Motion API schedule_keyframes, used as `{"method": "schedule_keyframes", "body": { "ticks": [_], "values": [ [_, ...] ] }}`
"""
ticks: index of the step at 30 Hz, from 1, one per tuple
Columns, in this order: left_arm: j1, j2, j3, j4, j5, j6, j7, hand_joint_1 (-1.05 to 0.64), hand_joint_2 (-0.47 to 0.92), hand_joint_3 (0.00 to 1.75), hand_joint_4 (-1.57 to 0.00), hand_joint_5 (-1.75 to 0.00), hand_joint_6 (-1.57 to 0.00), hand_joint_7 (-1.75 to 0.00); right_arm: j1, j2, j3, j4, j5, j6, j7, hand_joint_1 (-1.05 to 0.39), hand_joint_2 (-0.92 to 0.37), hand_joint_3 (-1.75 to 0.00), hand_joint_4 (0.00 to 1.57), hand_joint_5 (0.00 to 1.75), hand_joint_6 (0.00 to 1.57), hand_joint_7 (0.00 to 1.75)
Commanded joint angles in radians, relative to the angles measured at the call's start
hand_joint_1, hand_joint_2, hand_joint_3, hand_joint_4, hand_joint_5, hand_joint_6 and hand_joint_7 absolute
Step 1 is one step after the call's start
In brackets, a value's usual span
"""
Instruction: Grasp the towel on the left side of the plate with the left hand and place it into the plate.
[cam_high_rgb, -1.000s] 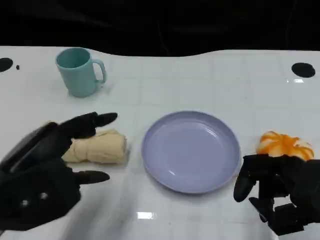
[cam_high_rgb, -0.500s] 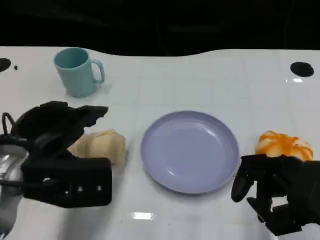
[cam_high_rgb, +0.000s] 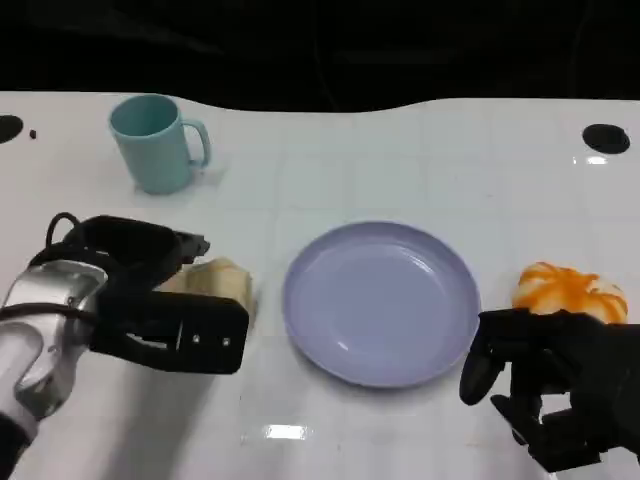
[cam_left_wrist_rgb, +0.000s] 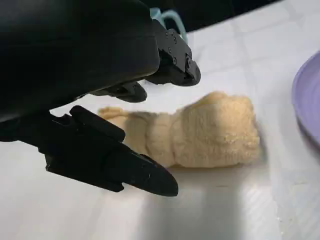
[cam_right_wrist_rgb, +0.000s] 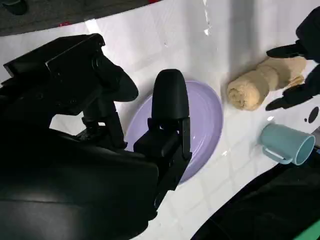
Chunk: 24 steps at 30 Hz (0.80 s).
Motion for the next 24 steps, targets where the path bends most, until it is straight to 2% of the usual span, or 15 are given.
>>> {"method": "schedule_keyframes", "body": {
  "ticks": [1,8,11,13,15,16,17,18,19,20,22,24],
  "values": [
    [-0.070,-0.038,-0.044,0.183,0.015,-0.041,0.045,-0.56,0.88,0.01,-0.44,-0.12,-0.36,-0.02,0.000,-0.005,0.000,-0.007,-0.007,0.003,-0.003,0.01,-0.56,-1.08,0.71,1.72,0.70,1.43],
    [-0.137,-0.101,-0.080,0.423,0.000,-0.096,0.117,-0.56,0.92,0.12,-0.63,-0.13,-0.62,-0.06,0.001,-0.007,-0.002,-0.015,-0.007,0.012,0.000,0.01,-0.56,-1.07,0.71,1.71,0.70,1.42],
    [-0.145,-0.111,-0.080,0.473,-0.010,-0.124,0.169,-0.47,0.92,0.17,-0.74,-0.17,-0.81,-0.11,-0.001,-0.010,0.000,-0.015,-0.012,0.016,0.000,0.01,-0.57,-1.07,0.71,1.72,0.70,1.42],
    [-0.134,-0.111,-0.057,0.494,-0.038,-0.178,0.258,-0.35,0.92,0.16,-0.86,-0.24,-0.93,-0.14,-0.001,-0.006,-0.002,-0.013,-0.008,0.012,0.000,0.01,-0.57,-1.07,0.71,1.71,0.70,1.43],
    [-0.117,-0.109,-0.032,0.509,-0.067,-0.237,0.351,-0.30,0.92,0.16,-0.92,-0.27,-0.99,-0.15,0.002,-0.006,-0.004,-0.010,-0.008,0.003,0.000,0.01,-0.56,-1.07,0.71,1.71,0.71,1.43],
    [-0.107,-0.107,-0.019,0.514,-0.081,-0.267,0.399,-0.23,0.87,0.32,-0.93,-1.03,-1.07,-0.37,0.004,-0.008,-0.005,-0.010,-0.008,-0.002,0.001,0.01,-0.56,-1.08,0.72,1.71,0.70,1.43],
    [-0.097,-0.106,-0.008,0.520,-0.090,-0.292,0.451,-0.21,0.78,0.51,-0.90,-1.36,-1.04,-0.58,0.006,-0.009,-0.006,-0.011,-0.008,-0.004,0.001,0.01,-0.56,-1.08,0.72,1.71,0.70,1.42],
    [-0.089,-0.105,0.002,0.525,-0.100,-0.311,0.489,-0.18,0.70,0.65,-0.92,-1.55,-0.92,-0.98,0.007,-0.010,-0.008,-0.012,-0.009,-0.004,0.001,0.01,-0.56,-1.08,0.72,1.71,0.70,1.42],
    [-0.086,-0.105,0.006,0.532,-0.104,-0.321,0.509,-0.16,0.66,0.76,-0.93,-1.67,-0.78,-1.42,0.007,-0.010,-0.009,-0.013,-0.008,-0.003,0.001,0.00,-0.56,-1.08,0.72,1.71,0.71,1.42],
    [-0.083,-0.102,0.010,0.533,-0.107,-0.332,0.531,-0.16,0.65,0.80,-0.93,-1.70,-0.72,-1.58,0.007,-0.009,-0.010,-0.015,-0.006,0.000,0.002,0.00,-0.56,-1.08,0.72,1.71,0.71,1.42],
    [-0.078,-0.097,0.018,0.526,-0.110,-0.342,0.560,-0.17,0.65,0.84,-0.91,-1.74,-0.67,-1.71,0.007,-0.008,-0.011,-0.017,-0.005,0.004,0.002,0.01,-0.56,-1.09,0.72,1.70,0.71,1.42],
    [-0.075,-0.094,0.024,0.514,-0.114,-0.346,0.571,-0.17,0.64,0.82,-0.90,-1.74,-0.65,-1.69,0.006,-0.006,-0.010,-0.017,-0.005,0.007,0.002,0.01,-0.56,-1.09,0.72,1.70,0.71,1.43]
  ]
}}
